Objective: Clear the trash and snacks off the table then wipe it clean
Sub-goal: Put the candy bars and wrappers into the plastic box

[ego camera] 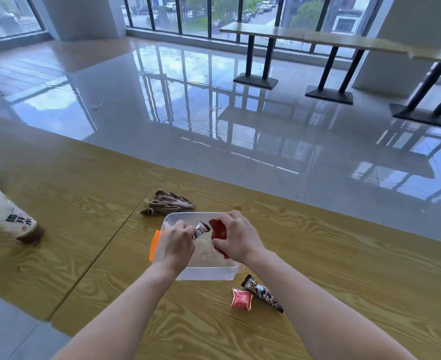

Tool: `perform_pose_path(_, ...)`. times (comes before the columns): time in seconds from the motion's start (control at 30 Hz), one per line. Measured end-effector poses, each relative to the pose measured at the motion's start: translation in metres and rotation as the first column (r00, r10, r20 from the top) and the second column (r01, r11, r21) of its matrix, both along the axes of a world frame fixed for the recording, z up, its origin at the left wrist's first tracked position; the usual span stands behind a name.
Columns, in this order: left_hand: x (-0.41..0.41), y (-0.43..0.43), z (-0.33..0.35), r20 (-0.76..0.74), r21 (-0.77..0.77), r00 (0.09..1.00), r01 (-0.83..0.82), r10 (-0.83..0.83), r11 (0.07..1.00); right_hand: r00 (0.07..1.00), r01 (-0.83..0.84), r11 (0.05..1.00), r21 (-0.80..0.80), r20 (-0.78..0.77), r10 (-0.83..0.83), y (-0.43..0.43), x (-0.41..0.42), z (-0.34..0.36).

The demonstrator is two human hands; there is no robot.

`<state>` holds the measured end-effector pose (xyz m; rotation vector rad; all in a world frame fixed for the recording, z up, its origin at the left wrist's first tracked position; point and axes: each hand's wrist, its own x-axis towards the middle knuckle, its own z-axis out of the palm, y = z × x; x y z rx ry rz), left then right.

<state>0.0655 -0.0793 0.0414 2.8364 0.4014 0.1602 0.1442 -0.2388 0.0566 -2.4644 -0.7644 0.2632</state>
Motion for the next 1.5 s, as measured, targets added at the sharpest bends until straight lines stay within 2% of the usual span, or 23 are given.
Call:
perform_pose_path(0.1,0.001,0.002,-0.013,-0.059,0.042,0.998,0.013,-0.01,0.999,1.0,-0.025,0.998,-0.063,0.0,0.025,0.008,0.003,-0.012)
perform_pose_path(0.23,-0.002,0.005,-0.021,-0.053,-0.034,0.998,0.019,-0.021,0.999,0.999,-0.036,0.998,-0.051,0.01,0.037,0.006,0.003,-0.018)
perform_pose_path(0.33,-0.006,0.003,-0.015,0.056,-0.117,0.998,0.007,0.0,0.993,0.995,-0.024,0.999,0.047,0.094,0.019,-0.003,0.001,-0.016)
perform_pose_path(0.43,-0.013,-0.012,-0.004,0.185,-0.124,0.982,0.06,-0.037,0.99,0.988,0.035,0.99,0.133,0.143,-0.055,-0.019,0.0,-0.008)
perform_pose_path(0.6,-0.033,-0.048,0.007,0.372,-0.156,0.924,0.153,-0.085,0.976,0.962,0.195,0.952,0.234,0.143,-0.232,-0.064,-0.004,-0.002)
perform_pose_path(0.7,-0.05,-0.073,-0.001,0.396,-0.116,0.9,0.246,-0.182,0.962,0.953,0.259,0.942,0.211,0.102,-0.285,-0.093,-0.011,-0.014)
perform_pose_path(0.83,-0.072,-0.102,-0.027,0.285,-0.09,0.901,0.364,-0.326,0.927,0.966,0.257,0.966,0.022,-0.033,-0.256,-0.119,-0.022,-0.046)
perform_pose_path(1.0,-0.073,-0.125,-0.063,-0.035,-0.099,0.928,0.367,-0.372,0.925,0.978,0.106,0.962,-0.251,-0.148,-0.147,-0.129,-0.036,-0.084)
perform_pose_path(1.2,-0.051,-0.138,-0.094,-0.211,-0.046,0.908,0.362,-0.363,0.931,0.986,0.036,0.94,-0.341,-0.142,-0.089,-0.122,-0.035,-0.106)
perform_pose_path(1.5,-0.043,-0.134,-0.108,-0.235,0.013,0.897,0.387,-0.374,0.922,0.988,0.031,0.93,-0.366,-0.127,-0.083,-0.118,-0.034,-0.119)
